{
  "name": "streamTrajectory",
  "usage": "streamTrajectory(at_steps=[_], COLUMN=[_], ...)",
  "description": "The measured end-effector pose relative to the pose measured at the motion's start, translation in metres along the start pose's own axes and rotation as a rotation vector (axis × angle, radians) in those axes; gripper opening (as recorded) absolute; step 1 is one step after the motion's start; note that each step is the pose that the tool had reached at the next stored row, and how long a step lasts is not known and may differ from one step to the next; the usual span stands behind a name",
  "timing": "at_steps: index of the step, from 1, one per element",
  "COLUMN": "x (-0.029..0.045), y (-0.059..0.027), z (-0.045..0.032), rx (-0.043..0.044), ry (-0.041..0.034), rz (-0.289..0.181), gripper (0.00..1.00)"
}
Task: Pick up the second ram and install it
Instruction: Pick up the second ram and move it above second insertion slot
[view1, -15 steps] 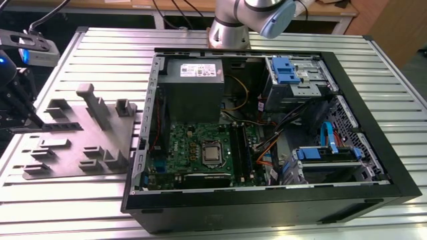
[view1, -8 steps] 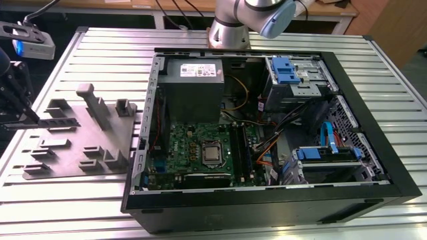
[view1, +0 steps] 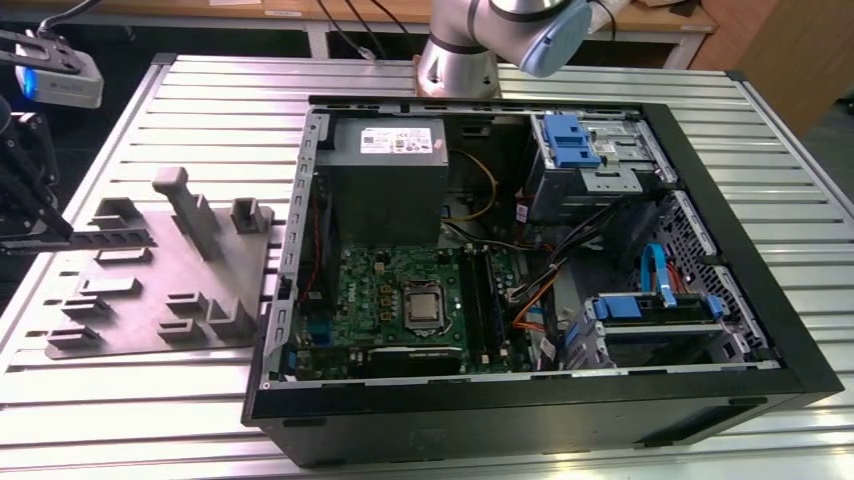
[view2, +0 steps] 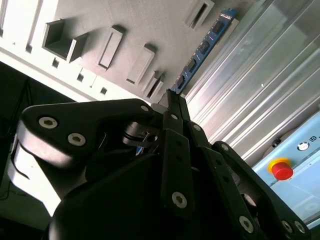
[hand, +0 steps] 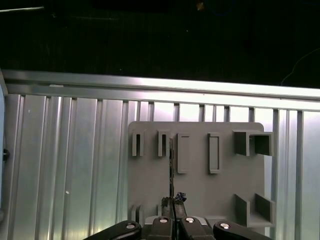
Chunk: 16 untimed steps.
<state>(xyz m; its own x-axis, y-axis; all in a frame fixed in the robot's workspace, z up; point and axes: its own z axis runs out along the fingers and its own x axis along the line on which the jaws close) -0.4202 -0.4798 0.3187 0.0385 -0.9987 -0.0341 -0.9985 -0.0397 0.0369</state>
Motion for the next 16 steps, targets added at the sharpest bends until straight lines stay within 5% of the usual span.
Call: streamTrajectory(at_steps=[8, 16], x=[-0.0002, -0.0008], y=[0.0003, 0.0008], z=[-0.0069, -0.0225], rx=[0.0001, 0.0001], ry=[-0.0003, -0.0001], rz=[0.0, 0.0], gripper=[0.12, 0.12])
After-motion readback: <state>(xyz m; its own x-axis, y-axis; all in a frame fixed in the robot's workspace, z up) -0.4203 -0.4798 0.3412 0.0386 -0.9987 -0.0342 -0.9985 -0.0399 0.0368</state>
